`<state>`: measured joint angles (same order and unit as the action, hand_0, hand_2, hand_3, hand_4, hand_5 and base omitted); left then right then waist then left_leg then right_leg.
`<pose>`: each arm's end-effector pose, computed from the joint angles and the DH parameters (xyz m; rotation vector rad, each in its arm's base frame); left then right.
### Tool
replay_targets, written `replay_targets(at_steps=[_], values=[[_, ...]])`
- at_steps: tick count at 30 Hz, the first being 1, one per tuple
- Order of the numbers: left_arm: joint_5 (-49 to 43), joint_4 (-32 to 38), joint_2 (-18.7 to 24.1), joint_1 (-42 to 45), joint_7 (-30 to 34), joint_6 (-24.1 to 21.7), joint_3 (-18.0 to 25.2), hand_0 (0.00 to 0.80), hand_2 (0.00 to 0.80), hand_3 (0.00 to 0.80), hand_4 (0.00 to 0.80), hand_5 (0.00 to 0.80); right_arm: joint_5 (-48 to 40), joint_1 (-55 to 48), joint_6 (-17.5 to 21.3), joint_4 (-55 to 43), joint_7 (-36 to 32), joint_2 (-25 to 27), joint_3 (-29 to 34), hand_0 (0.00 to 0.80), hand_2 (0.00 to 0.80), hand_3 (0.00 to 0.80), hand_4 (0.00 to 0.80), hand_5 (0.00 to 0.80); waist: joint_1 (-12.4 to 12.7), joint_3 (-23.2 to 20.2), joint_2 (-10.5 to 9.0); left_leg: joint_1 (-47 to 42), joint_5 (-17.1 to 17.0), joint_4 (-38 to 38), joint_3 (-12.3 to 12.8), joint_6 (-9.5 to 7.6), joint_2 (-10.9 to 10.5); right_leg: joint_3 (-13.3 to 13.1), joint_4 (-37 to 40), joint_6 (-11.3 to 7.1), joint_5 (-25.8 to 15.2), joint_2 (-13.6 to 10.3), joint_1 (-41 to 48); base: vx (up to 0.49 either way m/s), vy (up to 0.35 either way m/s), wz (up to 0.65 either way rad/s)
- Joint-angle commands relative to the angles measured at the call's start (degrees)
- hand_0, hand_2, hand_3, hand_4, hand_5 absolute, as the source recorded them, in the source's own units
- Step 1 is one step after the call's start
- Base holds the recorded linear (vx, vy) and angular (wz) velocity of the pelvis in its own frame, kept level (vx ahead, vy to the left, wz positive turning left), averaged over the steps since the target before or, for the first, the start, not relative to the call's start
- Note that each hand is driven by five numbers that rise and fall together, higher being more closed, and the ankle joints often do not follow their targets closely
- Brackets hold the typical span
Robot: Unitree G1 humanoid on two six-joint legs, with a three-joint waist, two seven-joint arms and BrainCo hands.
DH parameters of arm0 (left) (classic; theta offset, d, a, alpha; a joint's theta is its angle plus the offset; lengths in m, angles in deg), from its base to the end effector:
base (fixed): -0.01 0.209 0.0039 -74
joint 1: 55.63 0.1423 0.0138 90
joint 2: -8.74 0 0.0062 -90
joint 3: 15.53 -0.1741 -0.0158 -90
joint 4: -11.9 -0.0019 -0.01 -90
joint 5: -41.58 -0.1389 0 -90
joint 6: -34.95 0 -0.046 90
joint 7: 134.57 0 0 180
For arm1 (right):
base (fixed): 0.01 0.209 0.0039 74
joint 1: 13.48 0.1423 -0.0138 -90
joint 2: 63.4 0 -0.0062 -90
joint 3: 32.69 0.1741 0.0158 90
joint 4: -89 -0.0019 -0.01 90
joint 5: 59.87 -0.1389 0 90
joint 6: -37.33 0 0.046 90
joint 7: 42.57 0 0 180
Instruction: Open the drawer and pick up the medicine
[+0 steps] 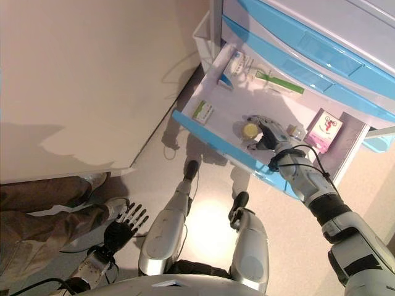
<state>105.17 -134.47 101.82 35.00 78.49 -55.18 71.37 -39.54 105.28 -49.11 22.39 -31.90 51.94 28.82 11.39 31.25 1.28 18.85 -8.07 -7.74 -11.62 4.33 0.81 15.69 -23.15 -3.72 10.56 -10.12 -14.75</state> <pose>0.1100 0.2521 -0.0807 -0.8650 0.5577 0.1089 0.2786 -0.2176 0.0986 -1.2120 -0.1563 0.1380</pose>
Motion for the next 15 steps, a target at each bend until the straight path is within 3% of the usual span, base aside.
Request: replay_targets(at_steps=[1,15], values=[[1.23,2.37,1.2,2.51,0.69,0.46,-1.78,0.0,0.0,0.0,0.0,0.0,-0.1,1.9,0.61,-0.68,1.18,0.47,-0.23,0.8,0.8,0.8,0.8,0.8,0.59,-1.46,0.58,1.81,8.66,-6.69,1.44,-2.7,-1.23,0.08,3.62,1.09,-5.52,1.85,-1.83,0.0,0.0,0.0],[1.29,2.72,1.04,2.75,0.92,0.37,-1.83,0.0,0.0,0.0,0.0,0.0,0.2,1.71,1.7,-0.33,1.1,0.82,-0.11,0.8,0.8,0.8,0.8,0.8,0.41,-1.46,0.71,1.92,8.63,-6.86,1.66,-2.82,-1.17,-0.02,3.17,1.12,-5.45,1.71,-2.2,0.0,0.0,0.0]])
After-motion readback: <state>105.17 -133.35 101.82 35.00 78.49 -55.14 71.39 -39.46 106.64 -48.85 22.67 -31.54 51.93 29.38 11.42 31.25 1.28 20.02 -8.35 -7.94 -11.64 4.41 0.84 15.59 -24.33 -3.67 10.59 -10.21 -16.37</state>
